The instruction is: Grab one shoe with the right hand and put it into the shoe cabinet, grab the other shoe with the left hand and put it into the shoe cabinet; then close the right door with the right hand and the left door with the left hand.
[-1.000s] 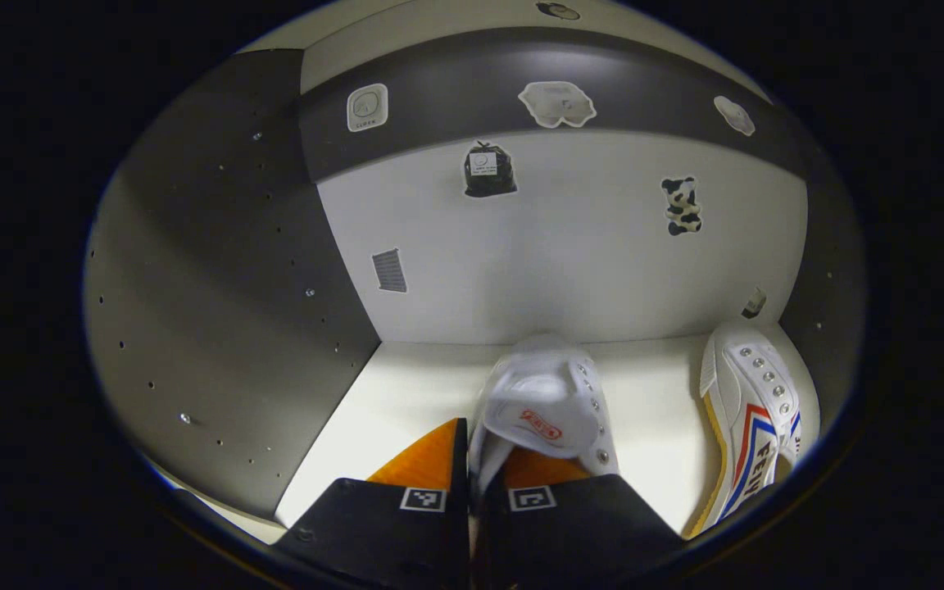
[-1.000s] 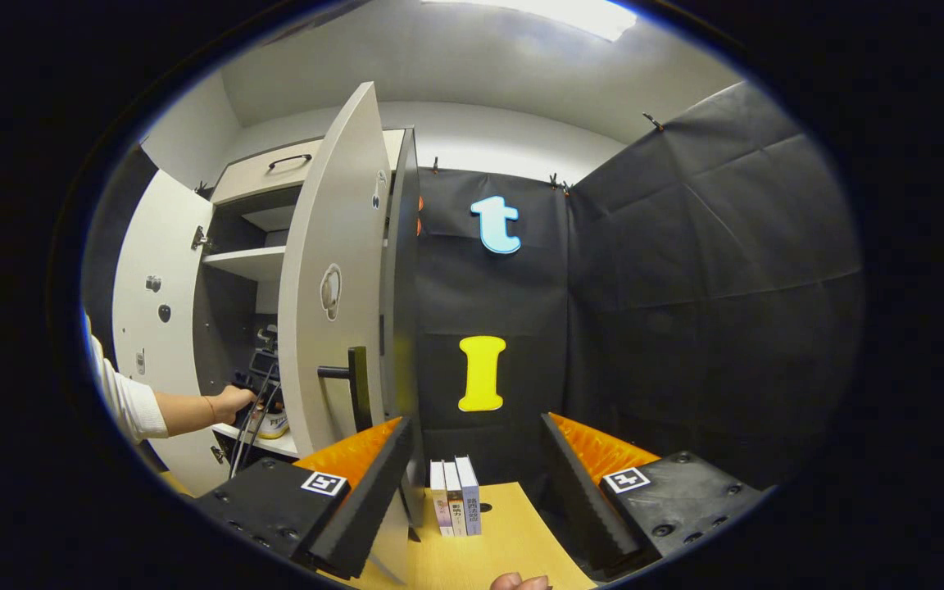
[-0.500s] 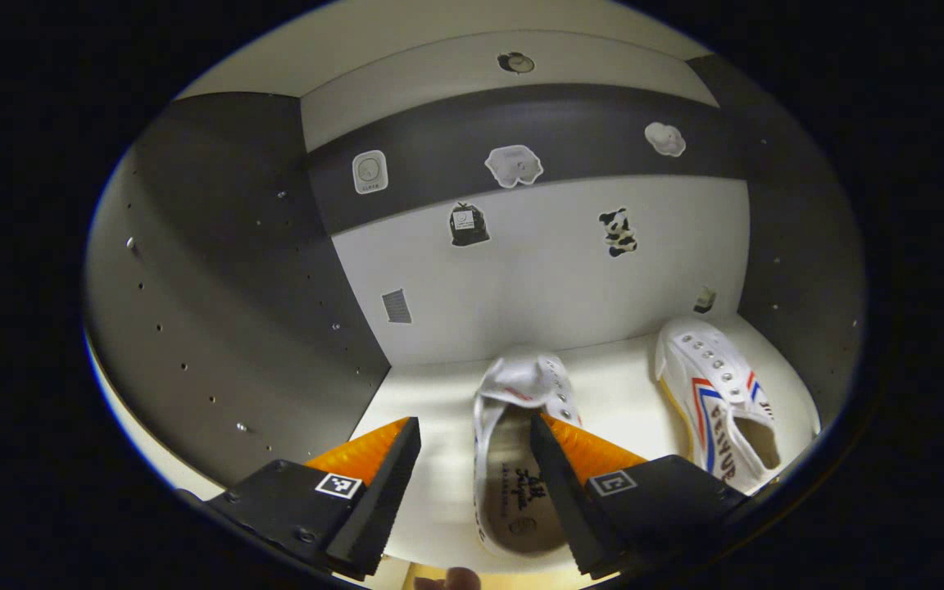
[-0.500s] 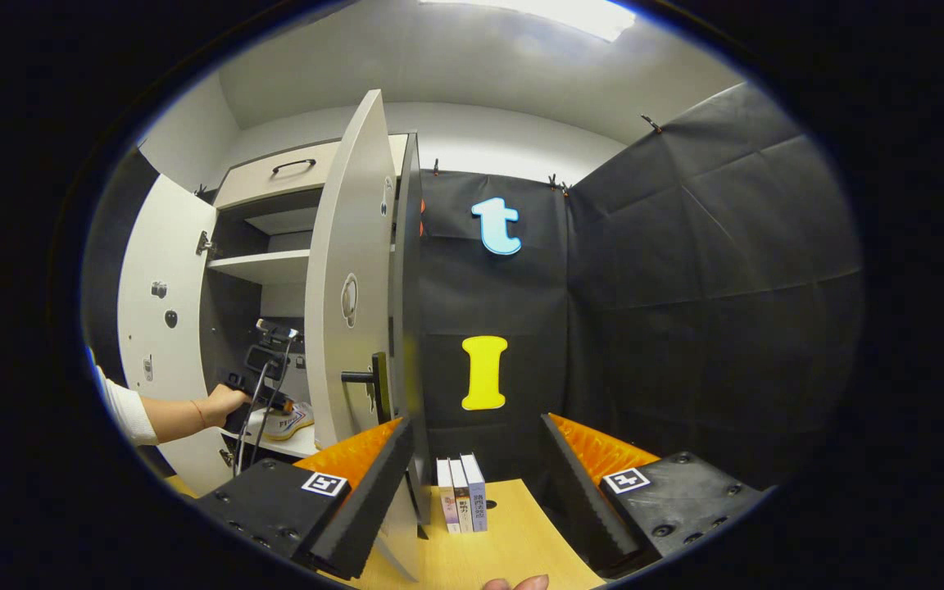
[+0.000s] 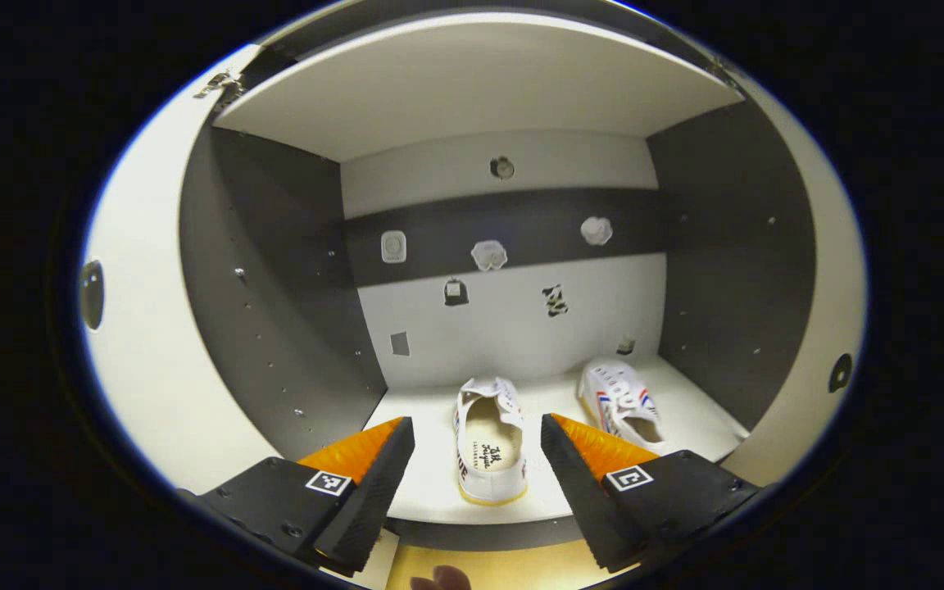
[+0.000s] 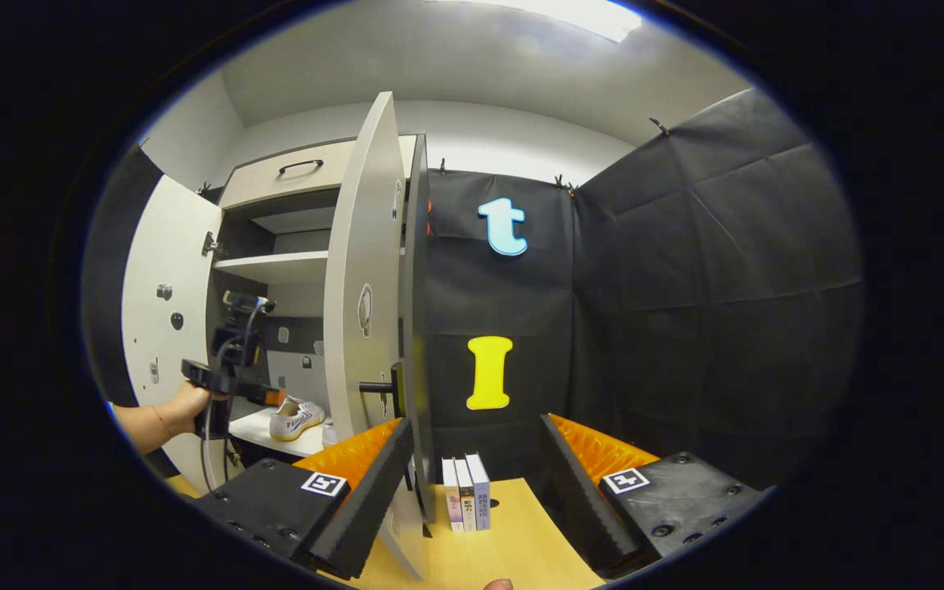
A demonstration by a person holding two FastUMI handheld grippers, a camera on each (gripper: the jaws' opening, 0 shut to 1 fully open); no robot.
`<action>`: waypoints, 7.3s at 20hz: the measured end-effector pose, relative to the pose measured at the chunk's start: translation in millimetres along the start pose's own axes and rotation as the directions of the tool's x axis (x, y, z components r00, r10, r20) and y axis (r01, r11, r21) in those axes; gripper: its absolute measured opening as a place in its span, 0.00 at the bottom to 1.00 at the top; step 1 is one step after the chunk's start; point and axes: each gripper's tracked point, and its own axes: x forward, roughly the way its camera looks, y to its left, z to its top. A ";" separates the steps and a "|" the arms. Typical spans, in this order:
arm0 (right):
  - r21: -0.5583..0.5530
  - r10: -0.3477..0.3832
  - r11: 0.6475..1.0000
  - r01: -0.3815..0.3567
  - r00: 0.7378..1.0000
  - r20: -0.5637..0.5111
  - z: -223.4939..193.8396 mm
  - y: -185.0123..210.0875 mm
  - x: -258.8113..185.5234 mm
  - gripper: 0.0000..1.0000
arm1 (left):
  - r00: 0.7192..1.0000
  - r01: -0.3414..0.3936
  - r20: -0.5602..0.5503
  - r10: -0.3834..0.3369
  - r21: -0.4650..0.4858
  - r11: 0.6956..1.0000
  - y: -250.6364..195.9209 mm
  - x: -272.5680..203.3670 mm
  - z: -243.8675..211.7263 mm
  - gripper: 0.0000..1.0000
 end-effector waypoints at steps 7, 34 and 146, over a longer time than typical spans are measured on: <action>0.006 -0.022 1.000 0.022 0.999 -0.024 -6.9 -14.5 32.2 0.97 | 0.985 0.124 0.128 -0.112 -0.086 0.989 -24.5 -119.2 16.9 0.97; 0.016 -0.025 1.000 0.026 0.998 -0.049 -12.7 26.0 43.0 0.95 | 0.971 -0.050 0.221 0.089 -0.175 0.983 148.5 -282.0 -32.3 0.97; 0.009 0.214 0.977 -0.214 0.974 -0.076 -12.8 209.8 -46.7 0.97 | 0.954 0.076 0.295 -0.060 -0.040 0.996 69.6 -313.5 -22.7 0.95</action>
